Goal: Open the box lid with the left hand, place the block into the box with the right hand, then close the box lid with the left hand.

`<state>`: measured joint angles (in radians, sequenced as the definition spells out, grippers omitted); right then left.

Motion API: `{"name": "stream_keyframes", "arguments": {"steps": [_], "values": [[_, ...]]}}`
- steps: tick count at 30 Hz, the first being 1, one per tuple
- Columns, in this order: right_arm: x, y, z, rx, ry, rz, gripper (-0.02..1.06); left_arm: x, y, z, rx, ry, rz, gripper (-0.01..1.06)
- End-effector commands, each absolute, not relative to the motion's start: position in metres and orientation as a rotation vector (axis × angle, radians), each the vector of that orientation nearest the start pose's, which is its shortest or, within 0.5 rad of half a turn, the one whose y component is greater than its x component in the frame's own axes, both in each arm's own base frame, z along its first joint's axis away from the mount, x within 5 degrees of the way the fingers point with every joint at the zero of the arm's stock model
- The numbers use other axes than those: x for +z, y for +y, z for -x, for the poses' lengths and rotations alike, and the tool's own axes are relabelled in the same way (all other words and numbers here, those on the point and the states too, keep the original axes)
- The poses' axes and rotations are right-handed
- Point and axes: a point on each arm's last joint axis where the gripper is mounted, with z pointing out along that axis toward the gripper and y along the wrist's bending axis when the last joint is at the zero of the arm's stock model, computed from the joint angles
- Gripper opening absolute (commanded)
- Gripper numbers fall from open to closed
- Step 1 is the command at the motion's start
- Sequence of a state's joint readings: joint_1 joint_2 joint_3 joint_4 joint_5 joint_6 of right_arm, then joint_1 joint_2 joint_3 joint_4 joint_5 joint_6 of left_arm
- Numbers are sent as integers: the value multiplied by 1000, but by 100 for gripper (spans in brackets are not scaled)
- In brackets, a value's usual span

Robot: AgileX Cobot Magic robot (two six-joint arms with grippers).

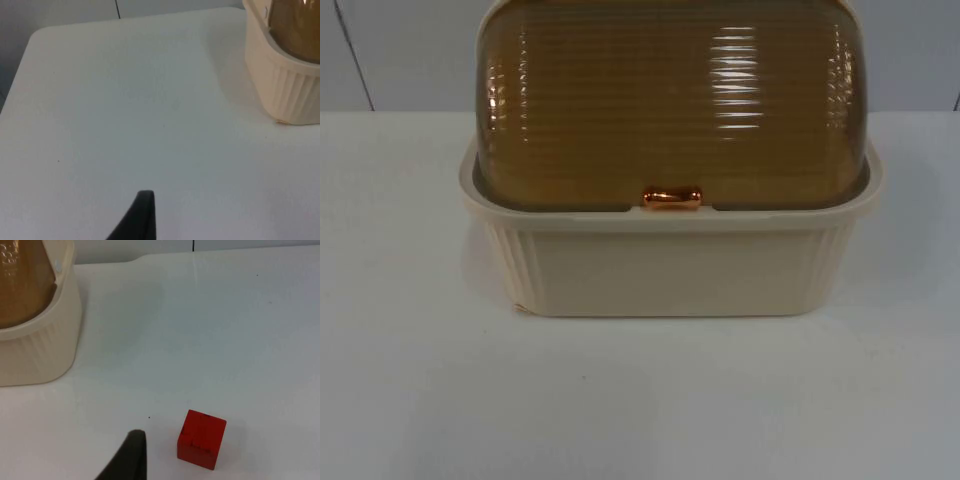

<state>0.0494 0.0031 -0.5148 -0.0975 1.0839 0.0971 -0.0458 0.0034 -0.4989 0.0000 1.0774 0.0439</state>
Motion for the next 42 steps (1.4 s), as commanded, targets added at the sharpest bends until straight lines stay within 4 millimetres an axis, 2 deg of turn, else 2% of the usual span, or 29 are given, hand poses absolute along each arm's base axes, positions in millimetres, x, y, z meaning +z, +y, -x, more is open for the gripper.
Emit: {"name": "stream_keyframes", "arguments": {"steps": [1,27,30,33,34,40,41,42], "values": [[280,-8,7,-32,2043,-62,105,275,0,5,-13,2063,-71,105],[282,-9,8,-23,2036,-80,105,277,1,6,-30,2057,-27,105],[289,-8,7,-22,2029,-79,105,289,1,1,-30,2076,-17,105],[313,-8,-4,-19,2017,-79,105,315,4,-15,27,2076,-18,105],[313,-8,-4,-19,2017,-79,105,315,4,-15,27,2076,-18,105],[380,-6,-39,-14,1906,-64,105,386,1,-72,33,1922,-30,105],[380,-6,-39,-14,1906,-64,105,386,1,-72,33,1922,-30,105],[391,-6,-47,-18,1889,-61,105,399,1,-79,29,1895,-30,105]]}}
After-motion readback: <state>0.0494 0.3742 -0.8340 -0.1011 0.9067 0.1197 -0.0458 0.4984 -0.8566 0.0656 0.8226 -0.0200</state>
